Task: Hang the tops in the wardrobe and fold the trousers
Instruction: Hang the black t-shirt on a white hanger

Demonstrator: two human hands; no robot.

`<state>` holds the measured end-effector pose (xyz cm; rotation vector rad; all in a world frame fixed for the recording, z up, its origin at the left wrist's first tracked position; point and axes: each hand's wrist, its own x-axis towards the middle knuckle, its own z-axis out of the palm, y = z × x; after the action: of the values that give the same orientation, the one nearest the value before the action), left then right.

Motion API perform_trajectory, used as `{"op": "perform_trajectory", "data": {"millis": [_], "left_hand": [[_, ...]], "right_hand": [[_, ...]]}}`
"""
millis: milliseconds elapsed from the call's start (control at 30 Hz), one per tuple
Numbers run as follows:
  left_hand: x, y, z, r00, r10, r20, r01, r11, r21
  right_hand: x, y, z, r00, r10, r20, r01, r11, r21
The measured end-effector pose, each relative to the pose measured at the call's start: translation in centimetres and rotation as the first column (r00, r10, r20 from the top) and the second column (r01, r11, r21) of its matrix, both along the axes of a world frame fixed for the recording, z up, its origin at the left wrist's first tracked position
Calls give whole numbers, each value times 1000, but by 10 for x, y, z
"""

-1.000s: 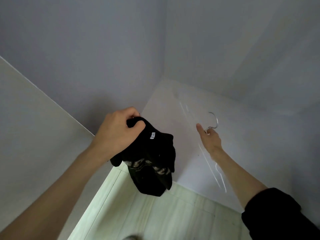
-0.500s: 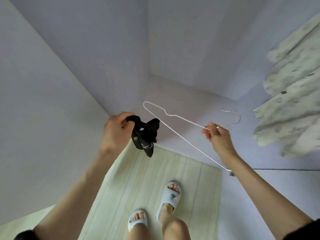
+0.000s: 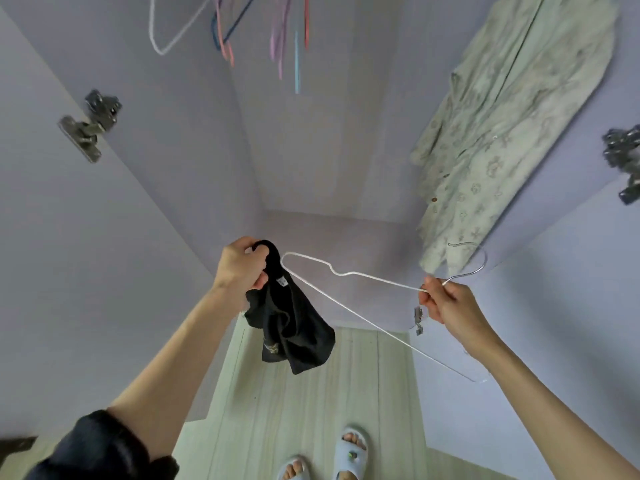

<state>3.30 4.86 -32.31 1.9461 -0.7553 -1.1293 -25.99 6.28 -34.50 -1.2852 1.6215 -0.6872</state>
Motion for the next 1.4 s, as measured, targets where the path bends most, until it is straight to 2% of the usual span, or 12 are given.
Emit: {"op": "perform_trajectory", "data": {"millis": [133,200,267,367,500,633,767,900,1067,1267,1333,1400], "left_hand": [[-20,8,28,963,-86,257,97,995,-27],[-32,11,45,949,-92,301,113,992,-53],[-41,12,59,967,-66,246,83,995,-60],[-46,6,79,999,39,25,-37,994,-102],[-46,0,107,998,41,57,-31,985,-169],[-50,-6,141,954,-60,293,127,968,-217],[-54,-10,167,792,-115,599,248,958,-144],[-50,-7,185,646,-91,758,274,954,-119],[-44,-2,199,630,-102,770,318,938,-135],[-71,4,219,695,-124,708,465,829,-312],[-80,5,223,705,-146,694,522,769,-368],[-81,9,225,658,-220,720,613,712,-343]], "right_hand": [[-15,12,33,993,50,-107,-57,996,-62],[-17,17,52,982,74,-171,-95,989,-113],[-17,20,66,963,82,-255,-125,980,-154],[-15,19,85,950,37,-309,-107,971,-213],[-17,13,106,954,-36,-296,-52,958,-284],[-18,7,132,967,-42,-253,-56,929,-366],[-12,3,154,969,-7,-246,-103,896,-432],[-12,3,174,961,10,-275,-150,855,-496],[-3,4,190,963,12,-269,-157,836,-526],[54,7,198,894,84,-439,-323,801,-504],[67,8,198,915,104,-389,-305,810,-502],[68,7,200,971,75,-225,-183,840,-510]]}}
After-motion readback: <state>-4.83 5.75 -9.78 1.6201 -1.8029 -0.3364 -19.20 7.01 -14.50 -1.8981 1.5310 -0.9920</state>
